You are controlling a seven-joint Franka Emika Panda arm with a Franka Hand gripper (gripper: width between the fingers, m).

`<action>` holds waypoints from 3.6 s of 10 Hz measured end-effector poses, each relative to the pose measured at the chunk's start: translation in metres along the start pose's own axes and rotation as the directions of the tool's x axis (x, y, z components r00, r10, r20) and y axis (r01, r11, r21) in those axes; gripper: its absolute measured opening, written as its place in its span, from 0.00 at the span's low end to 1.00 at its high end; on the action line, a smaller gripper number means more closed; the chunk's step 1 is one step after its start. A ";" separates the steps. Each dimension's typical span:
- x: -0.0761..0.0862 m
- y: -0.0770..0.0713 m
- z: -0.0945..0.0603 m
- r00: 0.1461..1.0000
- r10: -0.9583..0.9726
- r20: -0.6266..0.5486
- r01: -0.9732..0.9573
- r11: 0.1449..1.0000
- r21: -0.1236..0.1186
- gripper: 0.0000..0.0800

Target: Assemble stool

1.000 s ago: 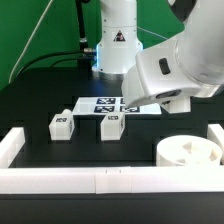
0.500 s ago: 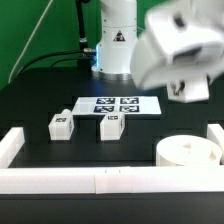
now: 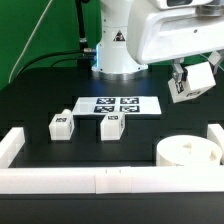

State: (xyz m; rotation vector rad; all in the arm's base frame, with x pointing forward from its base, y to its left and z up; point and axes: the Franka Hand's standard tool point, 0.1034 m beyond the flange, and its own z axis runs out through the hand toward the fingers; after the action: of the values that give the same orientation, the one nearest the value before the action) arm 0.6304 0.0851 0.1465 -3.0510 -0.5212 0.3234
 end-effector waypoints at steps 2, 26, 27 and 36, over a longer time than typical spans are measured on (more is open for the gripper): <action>0.022 0.014 -0.025 0.976 -0.099 -0.196 0.089 0.994 -0.062 0.41; 0.022 -0.006 0.029 0.716 -0.259 -0.648 0.100 0.957 -0.273 0.41; 0.021 -0.005 0.031 0.715 -0.263 -0.648 0.101 0.956 -0.277 0.41; 0.016 -0.007 0.059 0.735 -0.266 -0.624 0.117 0.956 -0.269 0.41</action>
Offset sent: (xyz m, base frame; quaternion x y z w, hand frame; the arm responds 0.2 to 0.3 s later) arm 0.0000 0.0000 0.0000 0.0000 0.1938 0.0000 0.9810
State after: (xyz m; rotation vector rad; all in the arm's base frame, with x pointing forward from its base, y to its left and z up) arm 0.6304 0.0972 0.0856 -2.9551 -0.8352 -0.8446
